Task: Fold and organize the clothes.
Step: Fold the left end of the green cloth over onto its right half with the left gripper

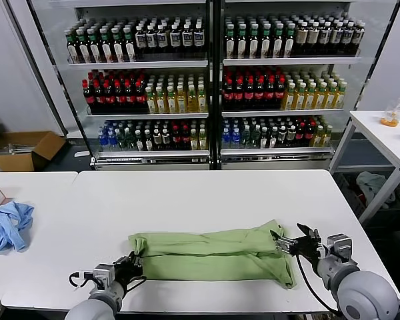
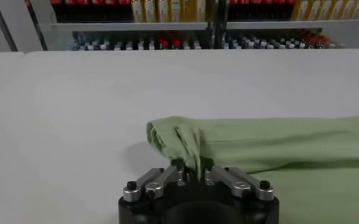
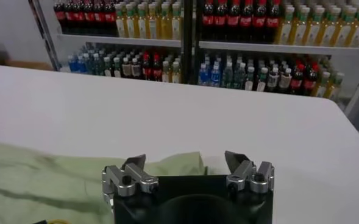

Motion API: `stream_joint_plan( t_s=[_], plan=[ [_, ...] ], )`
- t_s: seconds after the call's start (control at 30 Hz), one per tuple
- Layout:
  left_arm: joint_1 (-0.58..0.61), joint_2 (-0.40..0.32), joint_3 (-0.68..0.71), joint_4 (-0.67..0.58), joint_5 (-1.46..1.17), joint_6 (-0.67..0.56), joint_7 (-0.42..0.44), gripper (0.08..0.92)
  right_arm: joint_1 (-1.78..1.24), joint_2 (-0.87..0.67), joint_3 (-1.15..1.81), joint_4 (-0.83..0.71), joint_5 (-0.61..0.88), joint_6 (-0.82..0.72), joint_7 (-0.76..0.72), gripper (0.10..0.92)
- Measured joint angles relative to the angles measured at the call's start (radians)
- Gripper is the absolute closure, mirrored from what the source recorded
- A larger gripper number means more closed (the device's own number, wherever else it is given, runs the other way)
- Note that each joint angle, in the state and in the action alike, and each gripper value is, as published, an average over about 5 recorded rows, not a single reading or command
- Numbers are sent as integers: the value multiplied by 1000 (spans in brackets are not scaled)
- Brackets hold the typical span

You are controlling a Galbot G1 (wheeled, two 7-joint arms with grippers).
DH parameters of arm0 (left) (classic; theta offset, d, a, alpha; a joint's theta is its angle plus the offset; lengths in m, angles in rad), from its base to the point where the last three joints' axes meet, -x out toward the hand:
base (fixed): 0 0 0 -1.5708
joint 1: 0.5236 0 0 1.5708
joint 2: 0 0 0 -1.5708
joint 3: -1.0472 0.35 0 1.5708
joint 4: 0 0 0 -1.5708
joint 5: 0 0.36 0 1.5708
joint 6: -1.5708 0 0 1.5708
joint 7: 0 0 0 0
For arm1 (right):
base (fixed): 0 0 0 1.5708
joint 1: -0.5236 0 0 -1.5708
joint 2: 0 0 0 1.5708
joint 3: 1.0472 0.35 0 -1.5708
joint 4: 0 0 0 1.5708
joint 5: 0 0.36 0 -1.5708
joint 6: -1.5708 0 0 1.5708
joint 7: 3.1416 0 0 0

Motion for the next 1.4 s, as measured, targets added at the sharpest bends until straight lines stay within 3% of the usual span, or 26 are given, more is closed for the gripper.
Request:
stream_joint_plan(
  t_s=[0.13,0.83,1.1,1.4],
  plan=[
    [10,20,-36,3,-34,-1,8,896,5,1,-3,-1,0,0,0,203],
    [34,207,-395,61,-217,4,51,898,38,-7,-28,-18,2,1,-5,203],
    [41,197,-448,-29,-401,6,65,898,45,-9,-35,-22,0,1,-5,203],
    [17,119,-363,-150,-551,6,69,898,55,-11,-46,-29,-4,1,-5,203]
  ],
)
